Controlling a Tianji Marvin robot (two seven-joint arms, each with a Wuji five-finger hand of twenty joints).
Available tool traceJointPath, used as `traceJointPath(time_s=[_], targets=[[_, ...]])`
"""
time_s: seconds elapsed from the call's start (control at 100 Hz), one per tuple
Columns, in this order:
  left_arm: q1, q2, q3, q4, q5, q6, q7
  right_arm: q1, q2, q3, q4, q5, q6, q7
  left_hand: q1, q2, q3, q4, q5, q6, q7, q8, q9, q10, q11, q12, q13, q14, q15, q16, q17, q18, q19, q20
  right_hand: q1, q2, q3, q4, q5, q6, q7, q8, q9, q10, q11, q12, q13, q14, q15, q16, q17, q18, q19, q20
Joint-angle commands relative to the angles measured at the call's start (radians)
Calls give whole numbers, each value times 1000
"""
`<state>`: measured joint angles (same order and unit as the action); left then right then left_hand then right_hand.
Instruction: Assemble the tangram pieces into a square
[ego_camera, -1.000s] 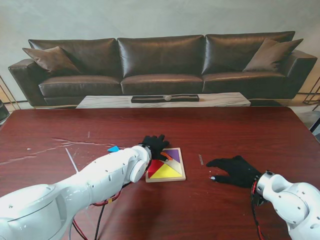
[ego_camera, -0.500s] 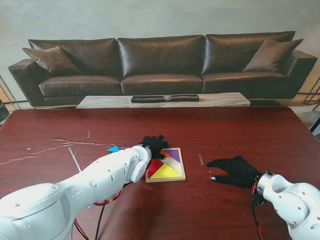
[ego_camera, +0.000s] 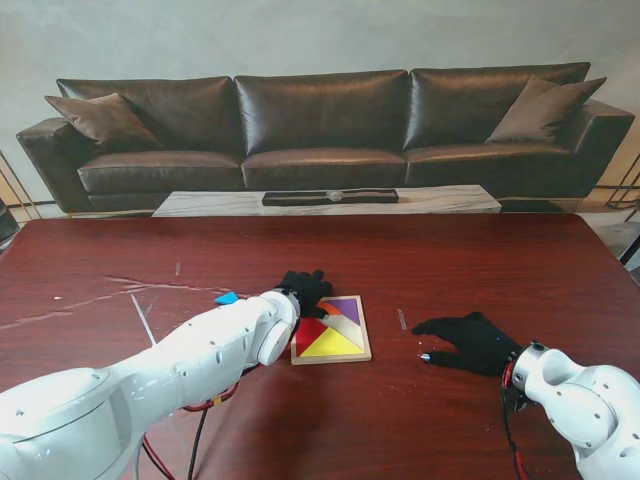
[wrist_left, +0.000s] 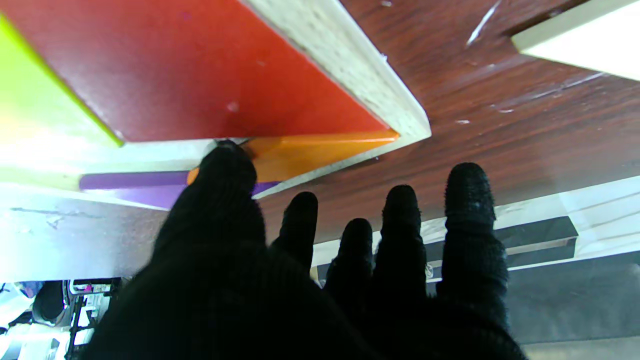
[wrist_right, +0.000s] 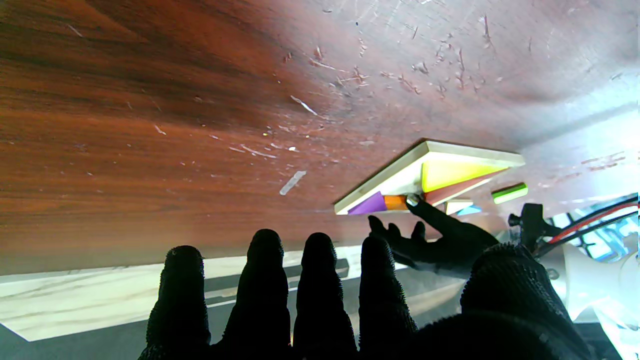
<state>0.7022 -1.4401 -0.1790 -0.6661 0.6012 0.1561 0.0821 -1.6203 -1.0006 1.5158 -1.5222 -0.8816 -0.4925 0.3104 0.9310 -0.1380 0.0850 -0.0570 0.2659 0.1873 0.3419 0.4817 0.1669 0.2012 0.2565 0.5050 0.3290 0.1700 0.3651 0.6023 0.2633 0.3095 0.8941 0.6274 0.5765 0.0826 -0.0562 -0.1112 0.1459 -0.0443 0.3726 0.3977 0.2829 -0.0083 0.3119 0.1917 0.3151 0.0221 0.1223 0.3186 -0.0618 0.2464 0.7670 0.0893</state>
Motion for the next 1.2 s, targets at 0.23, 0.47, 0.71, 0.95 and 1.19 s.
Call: traceJointPath(time_s=[0.23,0.47,0.71,0.95,1.19], targets=[[42,91,-74,-188,60,83,15,-2,2,-9,-2,-3,1,-1,-23,5,23,35,1,-17,5,-21,-2,16,-1,-15,-13,31,-4,-4,-15,15,4,3,21,4,5,25,-44,-2,0,-10,0,0,5,9,13,-9,0,12,-16,14,8,-16],[126,187,-190,-412,163,172,20,-1,0,-10,0,-7,-5,-15,-29,13,3,39,7,-28,-8,-26,4,17,-9,-17,-17,33,-21,-14,-23,16,-8,0,20,3,4,25,-44,-1,-1,-10,0,2,5,9,12,-11,-1,12,-16,14,8,-16],[255,290,-333,-637,331,250,-60,-6,-1,-6,-3,-11,-8,-25,-21,21,-24,42,12,-34,-29,-31,17,16,-18,-21,-17,37,-54,-39,-41,18,-52,-19,20,1,4,24,-44,-1,-1,-10,0,1,5,9,12,-8,0,12,-14,15,9,-16],[375,347,-478,-745,469,274,-138,-7,-2,-9,-7,-14,-12,-34,17,15,-32,46,20,-56,-53,-34,52,25,-56,-64,-25,57,-112,-109,-77,14,-160,-94,19,1,4,24,-43,-2,0,-9,-1,0,5,9,11,-7,-1,11,-10,13,11,-15],[408,365,-538,-736,495,231,-167,-10,-3,-12,-14,-16,-12,-36,55,-28,12,43,20,-88,-66,-53,94,-48,-70,-115,-25,11,-147,-175,-82,-29,-195,-157,19,2,5,24,-44,-3,0,-9,1,0,6,9,13,-11,0,11,-10,14,11,-15]])
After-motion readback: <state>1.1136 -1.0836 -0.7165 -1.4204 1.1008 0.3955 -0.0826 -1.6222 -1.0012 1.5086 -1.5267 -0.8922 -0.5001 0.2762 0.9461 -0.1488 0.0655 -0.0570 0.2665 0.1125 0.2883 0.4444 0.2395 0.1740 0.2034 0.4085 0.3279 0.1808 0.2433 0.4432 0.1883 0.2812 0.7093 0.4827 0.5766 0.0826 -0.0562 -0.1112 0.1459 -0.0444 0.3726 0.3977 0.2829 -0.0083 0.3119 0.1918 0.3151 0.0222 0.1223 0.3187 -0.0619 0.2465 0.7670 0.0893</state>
